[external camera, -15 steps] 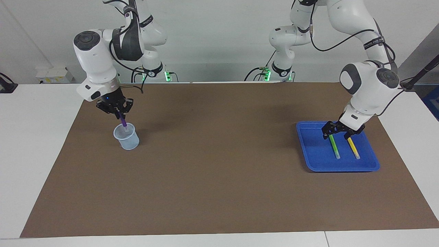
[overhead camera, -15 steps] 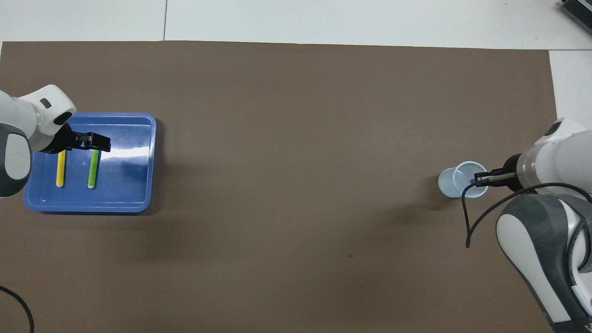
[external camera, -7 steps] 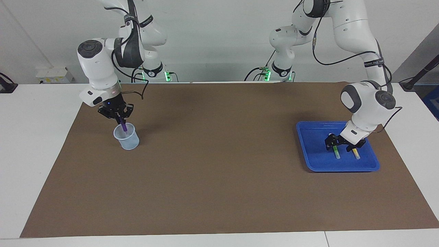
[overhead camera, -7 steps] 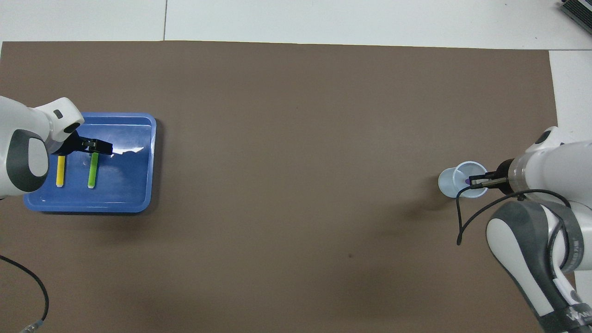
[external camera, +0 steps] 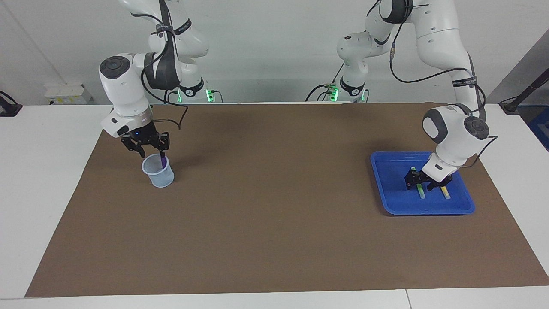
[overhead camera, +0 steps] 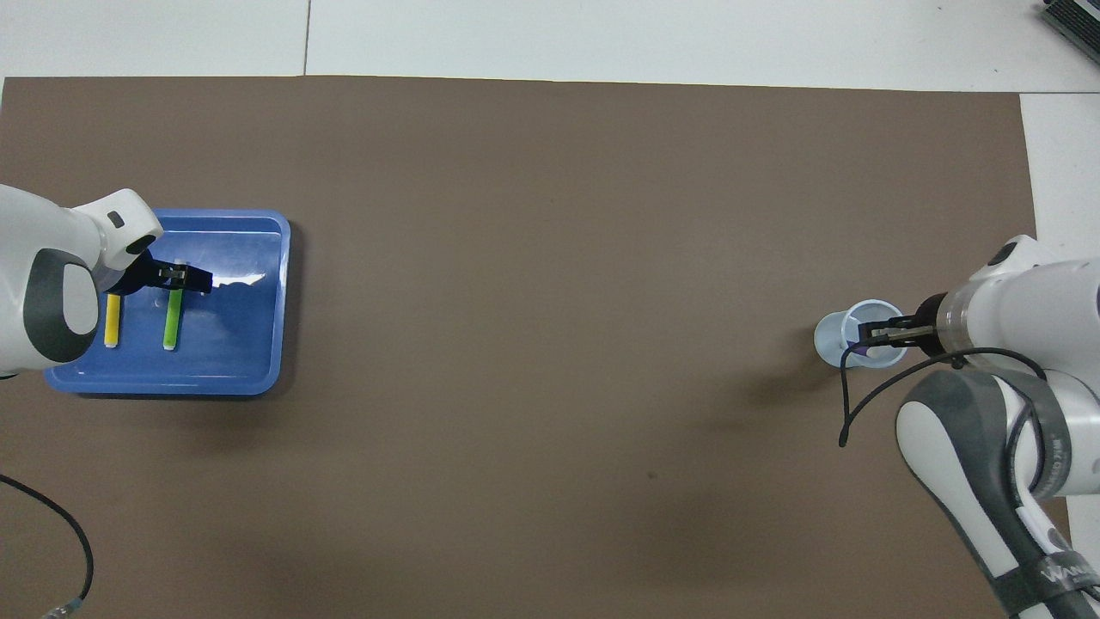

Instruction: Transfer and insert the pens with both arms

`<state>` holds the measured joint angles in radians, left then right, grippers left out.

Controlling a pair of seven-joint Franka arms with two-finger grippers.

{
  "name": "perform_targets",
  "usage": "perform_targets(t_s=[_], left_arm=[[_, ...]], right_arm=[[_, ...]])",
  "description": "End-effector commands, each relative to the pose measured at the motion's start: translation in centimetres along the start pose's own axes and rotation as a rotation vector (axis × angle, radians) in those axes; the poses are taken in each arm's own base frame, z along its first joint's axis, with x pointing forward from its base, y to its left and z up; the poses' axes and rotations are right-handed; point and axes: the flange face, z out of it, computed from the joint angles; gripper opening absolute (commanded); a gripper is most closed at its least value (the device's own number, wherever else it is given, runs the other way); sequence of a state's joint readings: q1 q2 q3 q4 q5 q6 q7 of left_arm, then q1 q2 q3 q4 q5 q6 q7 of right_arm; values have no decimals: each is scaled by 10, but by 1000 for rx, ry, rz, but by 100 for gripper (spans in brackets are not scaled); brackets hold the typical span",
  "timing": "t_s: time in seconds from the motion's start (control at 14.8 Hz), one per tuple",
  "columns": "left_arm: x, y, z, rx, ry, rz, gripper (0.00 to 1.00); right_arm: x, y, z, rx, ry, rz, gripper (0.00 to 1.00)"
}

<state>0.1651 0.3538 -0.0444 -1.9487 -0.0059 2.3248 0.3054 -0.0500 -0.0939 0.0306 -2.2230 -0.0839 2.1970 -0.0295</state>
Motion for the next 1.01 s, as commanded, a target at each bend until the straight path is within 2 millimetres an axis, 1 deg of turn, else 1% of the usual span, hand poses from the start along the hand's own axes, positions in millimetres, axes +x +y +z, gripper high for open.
perform_targets(t_s=[0.0, 0.13, 0.27, 0.47, 0.54, 0.67, 0.81, 0.94], left_arm=[[-9, -4, 5, 16, 6, 13, 67], [-11, -3, 7, 13, 2, 12, 56], [-11, -2, 7, 13, 0, 11, 40], [-11, -2, 7, 10, -9, 4, 6], [-11, -2, 6, 10, -10, 1, 0], [-9, 0, 3, 5, -23, -14, 0], [-3, 8, -5, 1, -43, -41, 0], [3, 11, -25, -6, -67, -100, 0]], right_arm=[[2, -1, -1, -16, 10, 1, 78], [2, -3, -3, -15, 3, -1, 78], [2, -4, -13, -13, -6, 1, 78], [4, -5, -32, -4, -38, 8, 78], [4, -6, -40, -3, -42, 8, 78], [2, -9, -53, 30, -50, 23, 78], [-2, -18, -64, 80, -50, 36, 79], [-5, -25, -76, 149, -47, 59, 79]])
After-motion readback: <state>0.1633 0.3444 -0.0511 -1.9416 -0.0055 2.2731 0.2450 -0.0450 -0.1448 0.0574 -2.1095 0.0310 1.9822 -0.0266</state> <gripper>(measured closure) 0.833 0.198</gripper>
